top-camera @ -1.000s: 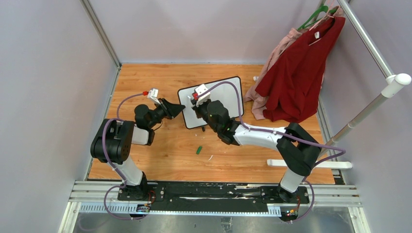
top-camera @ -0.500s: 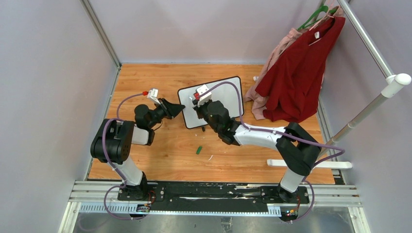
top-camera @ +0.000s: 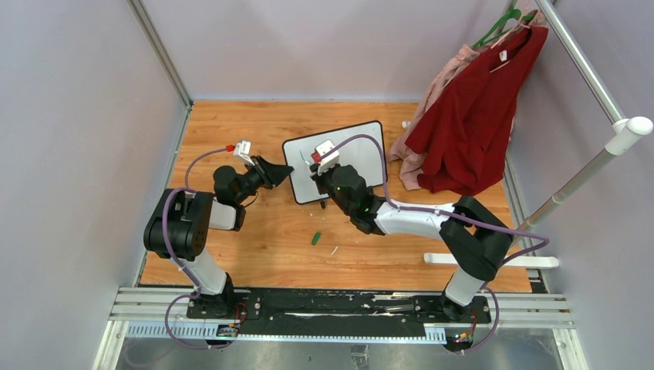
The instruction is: Write a sentence on the whiteboard
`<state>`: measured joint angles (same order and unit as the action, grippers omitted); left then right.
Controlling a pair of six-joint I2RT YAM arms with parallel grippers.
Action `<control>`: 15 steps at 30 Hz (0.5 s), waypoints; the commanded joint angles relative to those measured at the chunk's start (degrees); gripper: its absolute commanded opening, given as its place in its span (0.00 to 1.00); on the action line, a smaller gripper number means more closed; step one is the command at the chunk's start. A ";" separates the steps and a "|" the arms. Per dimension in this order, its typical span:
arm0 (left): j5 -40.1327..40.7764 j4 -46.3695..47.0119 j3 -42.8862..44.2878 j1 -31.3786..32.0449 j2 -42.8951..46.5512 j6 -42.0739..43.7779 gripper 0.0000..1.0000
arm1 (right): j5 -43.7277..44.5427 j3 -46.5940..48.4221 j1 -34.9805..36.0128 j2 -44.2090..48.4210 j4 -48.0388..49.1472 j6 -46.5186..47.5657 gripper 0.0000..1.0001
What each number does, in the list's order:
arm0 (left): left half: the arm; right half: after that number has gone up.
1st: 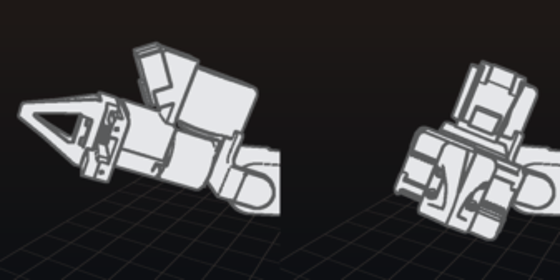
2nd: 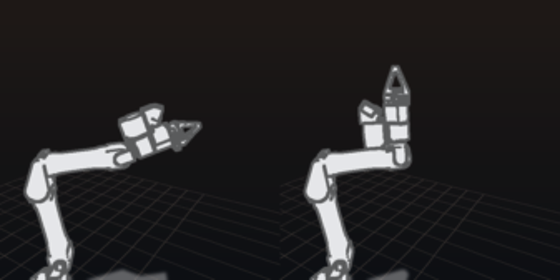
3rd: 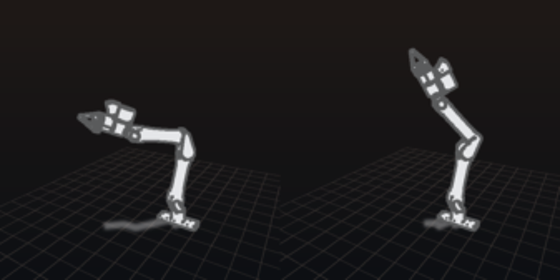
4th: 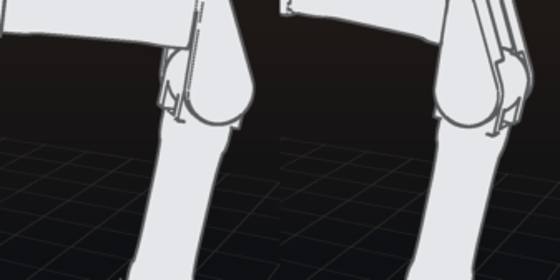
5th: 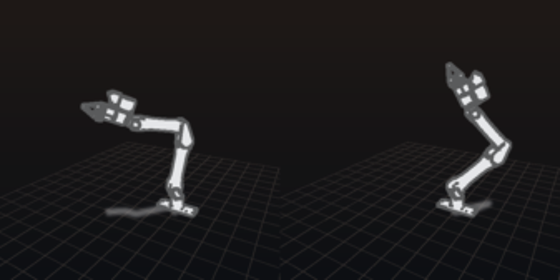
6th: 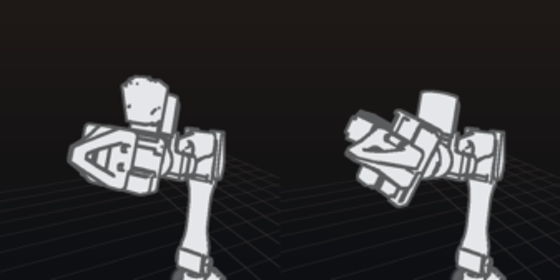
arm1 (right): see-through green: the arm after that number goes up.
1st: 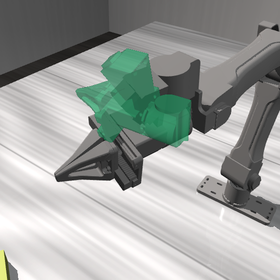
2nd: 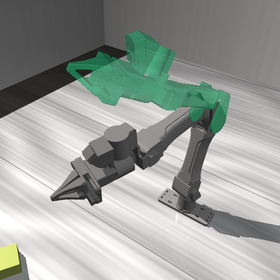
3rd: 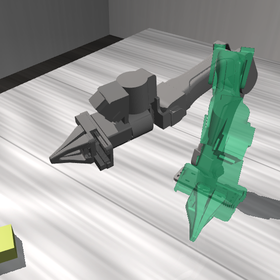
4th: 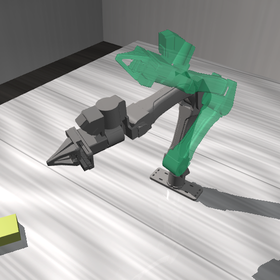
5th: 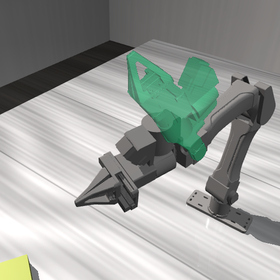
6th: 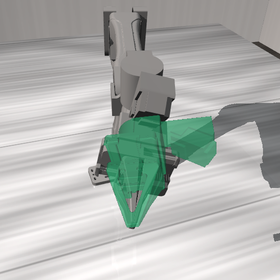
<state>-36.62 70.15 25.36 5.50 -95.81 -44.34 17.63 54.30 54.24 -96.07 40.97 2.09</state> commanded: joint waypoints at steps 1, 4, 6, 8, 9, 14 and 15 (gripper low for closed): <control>-0.38 1.71 -0.57 0.33 2.10 0.74 0.26 | 0.87 -1.52 -1.23 2.80 1.91 -1.27 0.00; -0.34 1.74 -0.58 0.33 2.12 0.83 0.26 | 0.75 -1.50 -1.24 3.73 2.52 -1.53 0.00; -0.38 1.66 -0.58 0.36 2.12 0.83 0.26 | 0.72 -1.13 -1.35 4.09 2.41 -1.71 0.00; -0.34 1.73 -0.58 0.32 2.16 0.83 0.26 | 0.54 -0.45 -1.71 4.06 2.05 -1.74 0.00; -0.38 1.74 -0.62 0.31 2.16 0.83 0.26 | 0.45 -0.17 -1.87 3.95 1.94 -1.74 0.00; -0.38 1.70 -0.58 0.37 2.17 0.83 0.26 | -0.13 0.74 -2.52 3.46 1.79 -1.74 0.00; -0.37 1.74 -0.58 0.31 2.13 0.83 0.26 | -0.20 0.88 -2.62 3.33 1.79 -1.74 0.00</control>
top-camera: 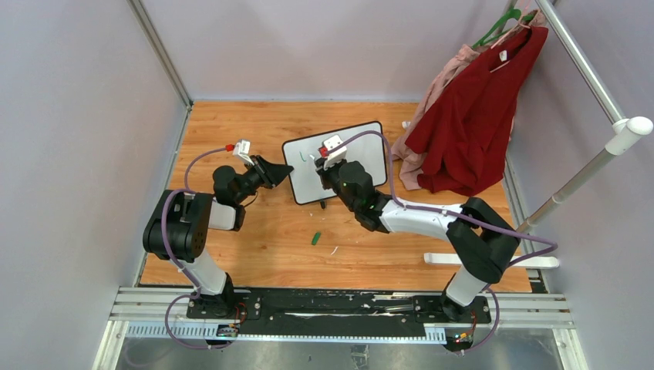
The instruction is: Write a sentence on the whiteboard
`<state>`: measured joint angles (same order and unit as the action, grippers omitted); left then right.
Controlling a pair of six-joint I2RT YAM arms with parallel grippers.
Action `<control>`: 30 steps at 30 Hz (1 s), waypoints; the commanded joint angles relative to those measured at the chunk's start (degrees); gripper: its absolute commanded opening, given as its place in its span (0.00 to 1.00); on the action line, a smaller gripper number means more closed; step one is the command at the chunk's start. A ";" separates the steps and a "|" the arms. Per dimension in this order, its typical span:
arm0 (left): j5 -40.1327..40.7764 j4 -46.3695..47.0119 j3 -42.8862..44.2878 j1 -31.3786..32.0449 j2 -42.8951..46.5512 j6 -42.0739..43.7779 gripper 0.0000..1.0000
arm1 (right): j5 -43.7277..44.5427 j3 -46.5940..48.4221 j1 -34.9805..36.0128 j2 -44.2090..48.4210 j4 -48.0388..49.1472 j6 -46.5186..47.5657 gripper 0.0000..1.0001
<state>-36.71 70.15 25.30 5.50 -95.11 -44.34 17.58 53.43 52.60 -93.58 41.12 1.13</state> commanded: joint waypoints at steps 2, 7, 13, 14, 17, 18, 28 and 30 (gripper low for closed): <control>-0.29 1.70 -0.51 0.33 1.42 0.83 0.26 | -0.33 1.93 -1.08 0.69 1.83 -1.52 0.00; -0.29 1.69 -0.51 0.31 1.24 0.83 0.26 | -1.13 2.32 -1.18 0.35 2.52 -2.44 0.00; -0.29 1.88 -0.47 0.34 1.18 0.69 0.26 | -1.32 3.31 -1.25 -0.70 2.23 -2.71 0.00; -0.29 1.91 -0.43 0.31 1.16 0.66 0.26 | -1.32 3.23 -1.34 -0.84 2.33 -2.77 0.00; -0.29 1.95 -0.43 0.32 1.24 0.66 0.27 | -1.33 3.33 -1.56 -1.12 2.47 -3.00 0.00; -0.28 1.99 -0.43 0.34 1.18 0.66 0.27 | -1.47 3.31 -1.54 -1.23 2.49 -3.10 0.00; -0.29 2.34 -0.43 0.30 1.12 0.48 0.26 | -1.32 3.31 -1.71 -2.09 0.64 -3.66 0.00; -0.29 2.32 -0.43 0.35 1.06 0.48 0.26 | -1.57 2.79 -1.71 -1.97 0.50 -4.01 0.00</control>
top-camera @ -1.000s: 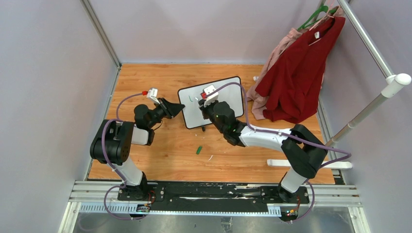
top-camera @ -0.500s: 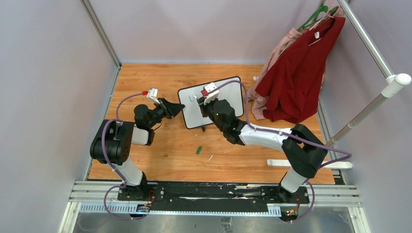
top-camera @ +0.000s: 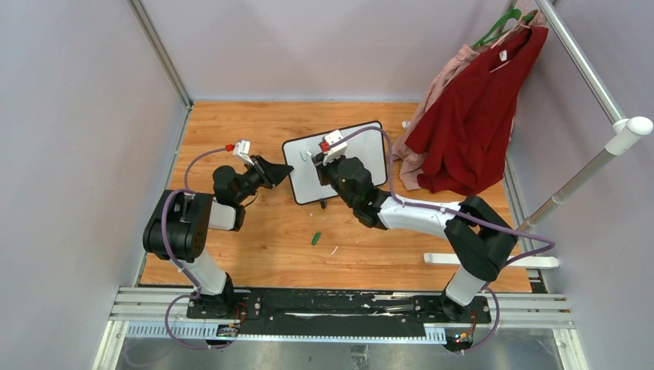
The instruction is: Write a sentence on the whiteboard
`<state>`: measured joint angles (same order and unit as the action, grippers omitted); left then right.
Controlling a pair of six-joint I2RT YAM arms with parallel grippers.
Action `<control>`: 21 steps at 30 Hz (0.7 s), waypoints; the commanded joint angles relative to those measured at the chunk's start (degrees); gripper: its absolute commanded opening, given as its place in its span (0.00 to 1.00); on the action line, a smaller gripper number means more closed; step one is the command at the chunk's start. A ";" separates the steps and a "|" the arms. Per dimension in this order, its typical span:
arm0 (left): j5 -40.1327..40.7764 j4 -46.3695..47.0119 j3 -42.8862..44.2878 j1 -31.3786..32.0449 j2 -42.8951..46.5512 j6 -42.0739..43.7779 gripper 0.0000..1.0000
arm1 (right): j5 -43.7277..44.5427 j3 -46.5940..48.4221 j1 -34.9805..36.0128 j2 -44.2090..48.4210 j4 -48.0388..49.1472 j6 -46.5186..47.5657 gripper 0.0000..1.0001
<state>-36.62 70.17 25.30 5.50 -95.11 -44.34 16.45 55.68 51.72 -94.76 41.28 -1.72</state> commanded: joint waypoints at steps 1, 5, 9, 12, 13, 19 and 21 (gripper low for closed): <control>-0.38 2.39 -0.42 0.32 0.99 0.48 0.26 | -0.45 0.28 -0.84 -0.73 0.26 -1.36 0.00; -0.38 2.49 -0.43 0.31 1.05 0.39 0.26 | -1.28 -0.71 -0.84 -0.60 -0.09 -1.97 0.00; -0.33 2.56 -0.43 0.34 1.11 0.31 0.26 | -2.17 -1.45 -0.71 -0.69 -0.56 -2.62 0.00; -0.38 2.60 -0.51 0.34 1.20 0.30 0.26 | -2.26 -1.92 -0.70 -0.52 -0.77 -2.90 0.00; -0.38 2.58 -0.51 0.35 1.21 0.30 0.26 | -2.29 -2.09 -0.74 -0.43 -0.84 -3.00 0.00; -0.38 2.72 -0.51 0.32 1.21 0.22 0.26 | -2.25 -3.09 -0.74 -0.19 -1.15 -3.24 0.00; -0.38 2.76 -0.51 0.37 1.21 0.22 0.26 | -2.25 -3.48 -0.75 0.01 -1.24 -3.36 0.00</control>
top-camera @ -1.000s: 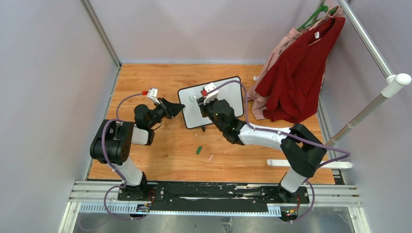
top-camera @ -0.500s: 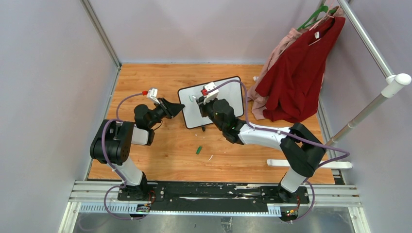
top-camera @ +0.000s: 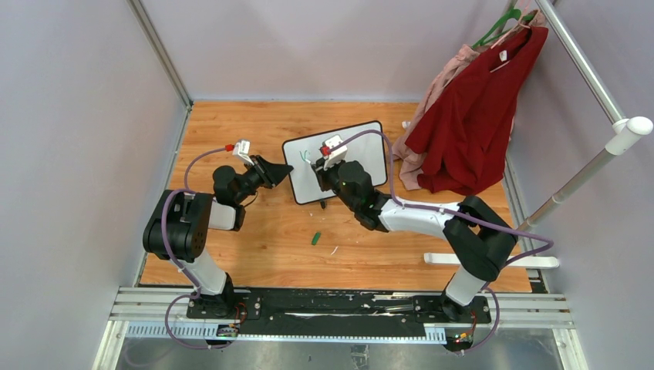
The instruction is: Write a sentence on the whiteboard
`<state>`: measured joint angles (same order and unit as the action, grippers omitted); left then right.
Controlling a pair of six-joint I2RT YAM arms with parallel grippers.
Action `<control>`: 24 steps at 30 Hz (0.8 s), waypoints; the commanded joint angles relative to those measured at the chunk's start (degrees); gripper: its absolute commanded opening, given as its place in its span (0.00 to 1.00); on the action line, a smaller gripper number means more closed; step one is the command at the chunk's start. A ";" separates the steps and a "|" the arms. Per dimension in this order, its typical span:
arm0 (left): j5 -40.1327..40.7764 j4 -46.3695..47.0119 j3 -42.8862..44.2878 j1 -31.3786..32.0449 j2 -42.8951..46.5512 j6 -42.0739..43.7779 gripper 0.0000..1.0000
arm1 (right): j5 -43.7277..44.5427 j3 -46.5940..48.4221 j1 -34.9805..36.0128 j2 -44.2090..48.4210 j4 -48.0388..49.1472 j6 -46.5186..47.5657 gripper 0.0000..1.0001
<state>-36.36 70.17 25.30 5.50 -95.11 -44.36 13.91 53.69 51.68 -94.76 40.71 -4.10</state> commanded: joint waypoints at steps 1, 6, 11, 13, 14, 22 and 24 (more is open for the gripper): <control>-0.62 2.76 -0.51 0.37 1.26 0.24 0.26 | 0.32 -1.76 -0.70 0.08 -0.71 -0.99 0.00; -0.64 2.70 -0.51 0.30 1.30 0.24 0.26 | 0.04 -3.51 -0.63 0.75 -0.72 -1.58 0.00; -0.64 2.76 -0.60 0.37 1.34 0.24 0.26 | -0.37 -4.94 -0.29 1.31 -0.72 -2.05 0.00; -0.69 2.79 -0.60 0.31 1.39 0.24 0.26 | -0.55 -5.16 -0.24 2.38 -0.52 -2.44 0.00; -0.65 2.86 -0.60 0.37 1.42 0.24 0.26 | -0.71 -5.17 -0.26 3.11 -0.40 -2.59 0.00; -0.64 2.67 -0.69 0.31 1.42 0.33 0.26 | 0.33 -3.43 -0.47 7.05 -1.69 -0.41 0.00; -0.64 2.67 -0.69 0.31 1.51 0.37 0.26 | 0.75 -3.17 -0.81 6.98 -1.91 0.14 0.00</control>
<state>-36.10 70.19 25.26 5.50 -95.09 -44.38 12.75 49.19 51.68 -89.06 39.18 -5.63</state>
